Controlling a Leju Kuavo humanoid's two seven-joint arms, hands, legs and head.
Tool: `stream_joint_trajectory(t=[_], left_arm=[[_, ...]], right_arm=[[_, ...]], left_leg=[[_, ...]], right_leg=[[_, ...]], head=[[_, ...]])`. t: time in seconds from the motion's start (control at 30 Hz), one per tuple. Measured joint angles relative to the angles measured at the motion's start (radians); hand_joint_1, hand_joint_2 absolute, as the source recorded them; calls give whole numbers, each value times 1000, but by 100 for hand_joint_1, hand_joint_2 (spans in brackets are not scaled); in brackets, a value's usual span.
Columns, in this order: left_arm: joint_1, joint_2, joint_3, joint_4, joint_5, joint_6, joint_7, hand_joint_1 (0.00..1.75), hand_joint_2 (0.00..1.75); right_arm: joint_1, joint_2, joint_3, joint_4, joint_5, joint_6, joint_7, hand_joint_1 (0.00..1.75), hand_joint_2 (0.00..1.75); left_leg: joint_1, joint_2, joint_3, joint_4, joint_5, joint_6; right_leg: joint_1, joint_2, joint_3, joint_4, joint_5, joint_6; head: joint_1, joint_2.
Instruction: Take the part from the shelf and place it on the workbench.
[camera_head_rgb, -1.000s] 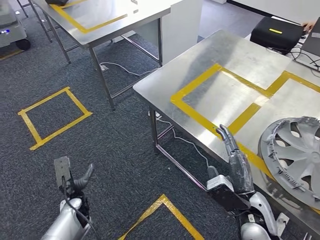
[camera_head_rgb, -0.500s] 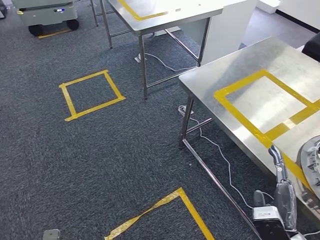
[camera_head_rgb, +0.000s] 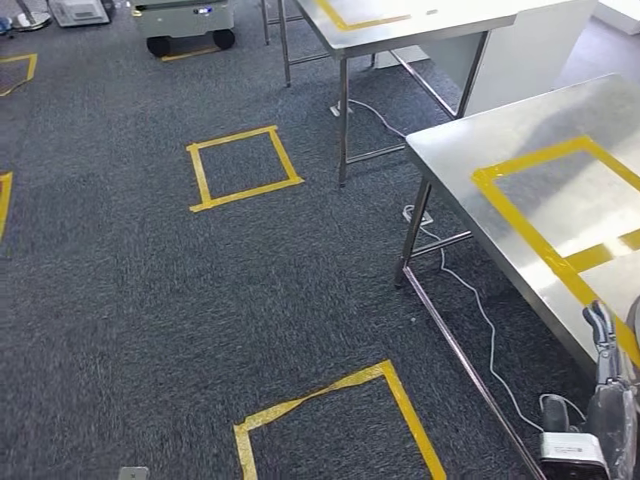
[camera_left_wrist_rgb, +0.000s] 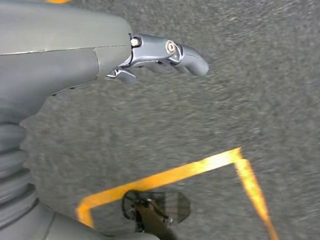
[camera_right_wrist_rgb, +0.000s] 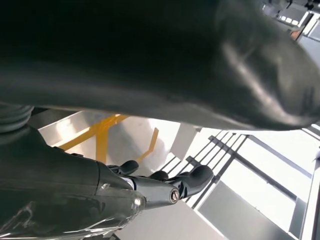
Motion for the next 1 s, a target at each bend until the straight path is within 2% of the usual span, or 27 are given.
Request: stream_joint_trajectory(t=[0.03,0.07,0.1,0.13,0.17,0.2,0.23,0.27,0.3,0.33,0.37,0.4,0.43,0.5,0.53,0.57,0.6,0.63,0.67,0.7,0.73,0.8,0.87,0.9,0.93,0.97,1.0], left_arm=[[0,-4,-2,-7,-17,-5,4,0,0],[0,-8,-4,-13,-28,-9,8,0,0],[1,-11,-6,-18,-34,-11,11,0,0],[3,-14,-9,-23,-40,-15,13,0,0],[5,-15,-11,-28,-45,-20,13,0,0],[7,-16,-14,-34,-54,-27,13,0,0],[8,-16,-20,-40,-64,-37,11,0,0],[8,-16,-28,-47,-76,-46,8,0,0],[8,-17,-36,-53,-88,-55,5,0,0],[11,-16,-43,-58,-98,-62,3,0,0],[17,-16,-49,-62,-106,-68,4,0,0],[27,-16,-54,-67,-112,-72,7,0,0],[37,-15,-58,-73,-115,-76,13,0,0],[47,-14,-68,-83,-116,-86,24,0,0],[48,-15,-71,-86,-114,-91,28,0,0],[49,-15,-74,-88,-110,-97,29,0,0],[51,-16,-76,-90,-105,-102,32,0,0],[54,-16,-77,-91,-101,-106,34,0,0],[56,-17,-78,-93,-98,-108,35,0,0],[59,-17,-80,-94,-97,-110,36,0,0],[60,-17,-81,-96,-96,-111,37,0,0],[59,-18,-84,-100,-96,-112,37,0,0],[60,-18,-87,-103,-94,-112,37,0,0],[60,-18,-88,-104,-93,-112,37,0,0],[59,-18,-89,-104,-92,-113,37,0,0],[57,-18,-89,-105,-91,-113,36,0,0],[55,-18,-90,-106,-89,-112,35,0,0]], right_arm=[[9,-6,-1,-4,0,-5,2,0,0],[15,-13,-2,-6,-3,-7,4,0,0],[19,-21,-3,-7,-8,-9,4,0,0],[22,-27,-5,-7,-13,-11,3,0,0],[25,-33,-6,-8,-17,-13,2,0,0],[28,-37,-7,-10,-19,-15,1,0,0],[32,-42,-8,-13,-18,-16,1,0,0],[35,-47,-9,-16,-16,-18,3,0,0],[37,-52,-9,-19,-13,-19,6,0,0],[38,-57,-9,-21,-9,-20,10,0,0],[38,-62,-9,-21,-5,-20,15,0,0],[38,-66,-9,-22,0,-20,20,0,0],[39,-71,-9,-23,6,-20,25,0,0],[46,-76,-9,-24,16,-21,33,0,0],[50,-77,-9,-25,20,-21,36,0,0],[54,-77,-9,-25,22,-21,38,0,0],[57,-78,-9,-26,24,-21,39,0,0],[59,-78,-10,-27,25,-21,40,0,0],[61,-79,-10,-28,26,-21,40,0,0],[64,-80,-10,-30,26,-21,40,0,0],[66,-81,-10,-32,26,-21,40,0,0],[69,-83,-11,-36,27,-21,41,0,0],[72,-85,-13,-40,29,-21,40,0,0],[74,-85,-14,-43,30,-21,40,0,0],[76,-86,-15,-44,32,-21,40,0,0],[79,-86,-16,-46,34,-21,40,0,0],[83,-86,-17,-47,37,-21,41,0,0]], left_leg=[[3,12,-11,72,-45,-5],[7,18,-15,131,-65,-10],[11,21,-6,167,-60,-14],[14,25,18,169,-38,-17],[16,35,60,136,-14,-20],[17,64,125,72,-8,-22],[17,94,201,-14,-17,-21],[15,118,264,-97,-42,-15],[14,133,309,-159,-64,-6],[12,126,327,-195,-76,7],[11,111,328,-204,-79,20],[10,98,330,-205,-75,30],[10,84,334,-205,-72,37],[10,57,340,-205,-67,45],[8,41,340,-205,-66,47],[7,26,342,-205,-66,49],[5,11,345,-205,-68,50],[4,-3,351,-205,-71,50],[4,-18,359,-204,-76,50],[5,-32,366,-205,-83,48],[6,-45,373,-204,-90,44],[9,-66,377,-206,-100,33],[12,-75,370,-193,-91,20],[12,-64,353,-160,-76,14],[12,-44,319,-104,-58,10],[11,-21,270,-31,-48,6],[10,1,212,43,-53,3]], right_leg=[[0,-17,-15,0,12,0],[0,-34,-32,0,24,1],[0,-50,-49,1,37,3],[0,-65,-66,1,49,5],[0,-78,-80,1,60,9],[0,-90,-91,3,69,13],[0,-102,-97,6,75,19],[0,-116,-100,11,78,26],[-1,-131,-101,15,85,35],[-5,-144,-100,21,92,45],[-10,-150,-102,27,101,56],[-18,-133,-105,40,104,65],[-25,-102,-117,68,93,72],[-31,-27,-171,177,40,81],[-29,-7,-207,243,12,83],[-27,2,-237,291,-2,84],[-26,5,-251,306,3,84],[-25,7,-246,282,25,82],[-26,13,-223,224,59,80],[-27,30,-193,151,97,79],[-28,48,-166,87,115,77],[-27,70,-133,22,114,66],[-23,55,-117,12,94,49],[-22,45,-108,7,91,42],[-22,35,-95,2,84,37],[-22,25,-79,-1,74,32],[-20,12,-63,-5,61,29]], head=[[-1,0],[0,0],[-1,0],[-1,0],[-1,0],[-1,0],[0,0],[0,0],[0,0],[0,0],[0,0],[1,0],[1,0],[4,0],[5,0],[6,0],[7,0],[7,0],[7,0],[8,0],[8,0],[9,0],[9,0],[9,0],[6,0],[4,0],[3,0]])
